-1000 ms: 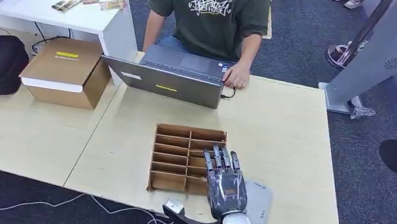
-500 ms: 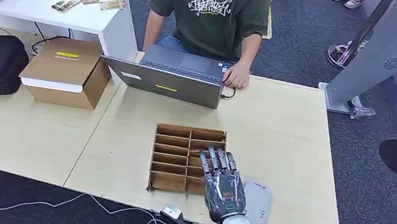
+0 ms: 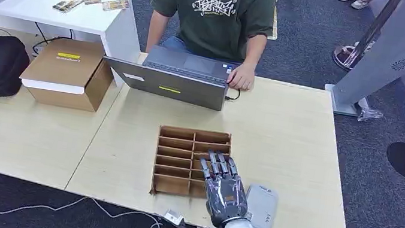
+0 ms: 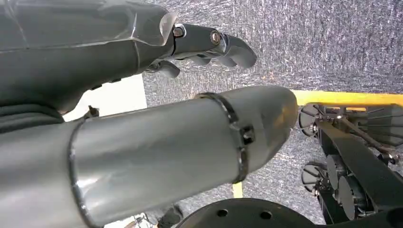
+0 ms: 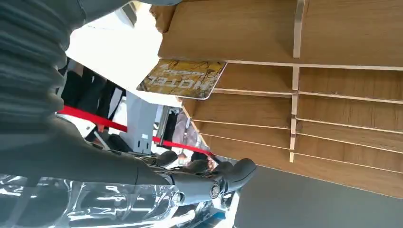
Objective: Pass the card to the sensor for recognition and then transmit it.
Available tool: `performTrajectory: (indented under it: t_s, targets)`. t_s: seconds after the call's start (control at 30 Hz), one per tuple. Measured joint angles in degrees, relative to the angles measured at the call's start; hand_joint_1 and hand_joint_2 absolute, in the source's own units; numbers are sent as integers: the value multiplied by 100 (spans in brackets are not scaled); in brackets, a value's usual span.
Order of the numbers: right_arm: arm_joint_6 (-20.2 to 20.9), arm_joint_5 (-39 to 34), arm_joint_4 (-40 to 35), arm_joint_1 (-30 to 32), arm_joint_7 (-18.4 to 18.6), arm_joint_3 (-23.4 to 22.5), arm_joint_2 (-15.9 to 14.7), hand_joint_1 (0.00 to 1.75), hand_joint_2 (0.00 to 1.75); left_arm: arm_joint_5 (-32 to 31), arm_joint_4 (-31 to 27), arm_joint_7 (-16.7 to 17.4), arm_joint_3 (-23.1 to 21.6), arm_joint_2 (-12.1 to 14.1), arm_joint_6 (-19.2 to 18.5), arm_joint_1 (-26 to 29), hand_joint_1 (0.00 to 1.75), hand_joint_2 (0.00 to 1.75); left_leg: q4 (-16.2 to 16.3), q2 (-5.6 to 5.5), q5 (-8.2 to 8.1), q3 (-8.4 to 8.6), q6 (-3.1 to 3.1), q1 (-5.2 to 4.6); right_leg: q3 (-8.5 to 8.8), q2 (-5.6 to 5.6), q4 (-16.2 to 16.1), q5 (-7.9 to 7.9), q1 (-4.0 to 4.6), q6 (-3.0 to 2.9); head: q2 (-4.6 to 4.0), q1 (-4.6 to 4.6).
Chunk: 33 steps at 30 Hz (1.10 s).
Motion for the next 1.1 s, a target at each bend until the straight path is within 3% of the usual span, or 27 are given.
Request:
performTrajectory:
  t_s: [0.13, 0.2, 1.1]
  targets:
    - [0, 0, 6, -10, 0, -2, 0, 0, 175, 0, 0, 0, 0, 0, 0, 0, 0, 0, 0, 0, 0, 0, 0, 0, 0, 0, 0, 0, 0, 0, 0, -2]
    - [-18, 0, 37, -39, 2, -9, 0, 175, 175, 0, 0, 0, 2, 0, -2, 0, 0, 0, 0, 0, 0, 0, 0, 0, 0, 0, 0, 0, 0, 0, 0, -2]
    - [-98, 0, 107, -110, -74, -9, 28, 175, 175, -2, 0, 0, 74, -2, 2, 0, 0, 0, 0, 0, 0, 0, 0, 0, -1, 0, 0, 0, 0, 0, 0, 0]
